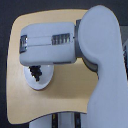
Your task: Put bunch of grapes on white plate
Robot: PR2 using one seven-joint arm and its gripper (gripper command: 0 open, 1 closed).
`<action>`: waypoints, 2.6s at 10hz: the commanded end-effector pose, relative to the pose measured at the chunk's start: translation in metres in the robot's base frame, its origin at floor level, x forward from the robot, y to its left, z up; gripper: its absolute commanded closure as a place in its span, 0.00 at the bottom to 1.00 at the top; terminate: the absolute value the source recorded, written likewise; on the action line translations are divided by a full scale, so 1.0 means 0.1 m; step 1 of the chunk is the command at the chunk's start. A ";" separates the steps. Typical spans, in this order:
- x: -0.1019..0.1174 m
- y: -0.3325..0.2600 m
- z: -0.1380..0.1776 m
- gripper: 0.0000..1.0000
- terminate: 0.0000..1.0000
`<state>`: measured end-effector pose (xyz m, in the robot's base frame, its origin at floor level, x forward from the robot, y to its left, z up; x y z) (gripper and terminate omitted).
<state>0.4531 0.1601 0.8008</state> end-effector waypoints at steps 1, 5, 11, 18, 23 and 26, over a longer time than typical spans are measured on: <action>0.01 -0.07 -0.16 1.00 0.00; 0.04 -0.10 -0.18 1.00 0.00; 0.08 -0.15 -0.17 1.00 0.00; 0.31 -0.14 0.46 0.00 0.00; 0.50 -0.83 1.18 0.00 0.00; 0.50 -1.32 1.28 0.00 0.00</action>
<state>0.4949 0.0981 0.8962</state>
